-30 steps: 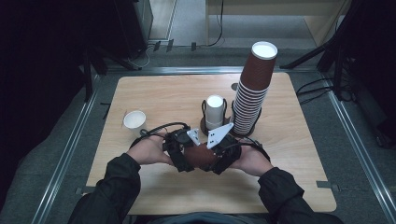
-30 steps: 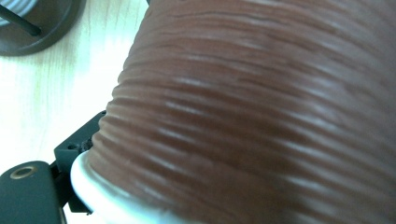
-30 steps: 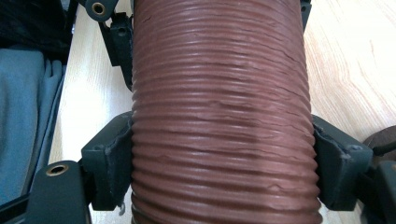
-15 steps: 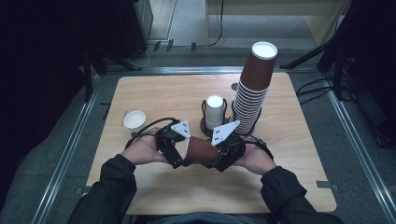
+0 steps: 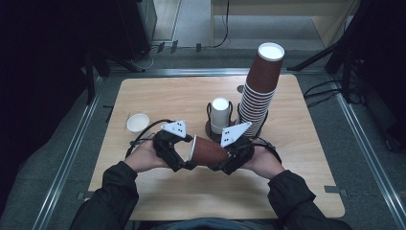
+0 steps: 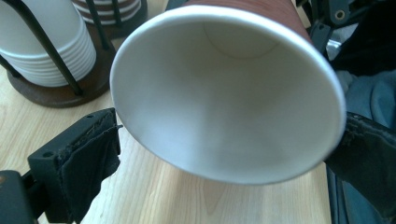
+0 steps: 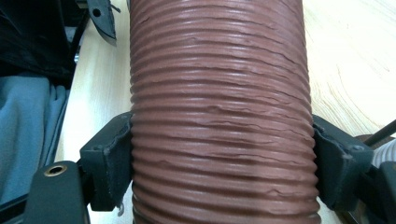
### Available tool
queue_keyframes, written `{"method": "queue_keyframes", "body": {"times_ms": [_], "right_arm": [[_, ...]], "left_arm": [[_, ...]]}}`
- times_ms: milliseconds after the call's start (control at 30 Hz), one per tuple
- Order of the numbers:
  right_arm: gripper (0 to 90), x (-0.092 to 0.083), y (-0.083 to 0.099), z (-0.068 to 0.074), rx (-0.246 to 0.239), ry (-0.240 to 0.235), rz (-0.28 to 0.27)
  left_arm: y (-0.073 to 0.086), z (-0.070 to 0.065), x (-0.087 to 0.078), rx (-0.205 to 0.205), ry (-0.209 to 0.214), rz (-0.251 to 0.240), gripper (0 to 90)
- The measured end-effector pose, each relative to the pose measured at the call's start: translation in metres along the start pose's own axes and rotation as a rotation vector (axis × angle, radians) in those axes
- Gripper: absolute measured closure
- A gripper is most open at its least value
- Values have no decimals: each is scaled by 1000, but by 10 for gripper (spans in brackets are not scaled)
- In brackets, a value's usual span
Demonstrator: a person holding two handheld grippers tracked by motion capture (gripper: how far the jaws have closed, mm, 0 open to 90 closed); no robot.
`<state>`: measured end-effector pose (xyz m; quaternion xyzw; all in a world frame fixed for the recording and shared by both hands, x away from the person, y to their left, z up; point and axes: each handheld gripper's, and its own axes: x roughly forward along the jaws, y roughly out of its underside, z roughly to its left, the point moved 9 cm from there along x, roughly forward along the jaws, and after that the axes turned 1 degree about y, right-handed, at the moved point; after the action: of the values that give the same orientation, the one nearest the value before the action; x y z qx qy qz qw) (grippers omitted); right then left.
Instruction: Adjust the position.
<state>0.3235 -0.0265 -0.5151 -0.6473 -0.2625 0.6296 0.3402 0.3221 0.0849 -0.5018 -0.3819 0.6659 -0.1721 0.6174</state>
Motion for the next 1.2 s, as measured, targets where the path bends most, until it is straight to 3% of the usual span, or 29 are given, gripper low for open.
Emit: {"method": "queue_keyframes", "body": {"times_ms": [133, 400, 633, 700, 1000, 1200], "right_arm": [[197, -2, -2, 1, -4, -12, -20], [197, -3, -9, 5, -10, -35, -64], [196, -1, -11, 9, -12, -52, -75], [197, -1, -10, 9, -8, -51, -66], [196, 3, -6, 10, 1, -70, -49], [136, 3, -3, 6, 48, -67, -37]], "left_arm": [[-2, 2, 2, -7, -7, -19, 0], [-9, -4, 4, -21, 50, -75, 0], [-8, -7, 8, -12, 61, -59, 2], [-9, -8, 7, -7, 69, -63, 57], [-5, -8, 9, -15, 82, -10, 82], [-5, -4, 1, -21, 39, -6, 82]]}}
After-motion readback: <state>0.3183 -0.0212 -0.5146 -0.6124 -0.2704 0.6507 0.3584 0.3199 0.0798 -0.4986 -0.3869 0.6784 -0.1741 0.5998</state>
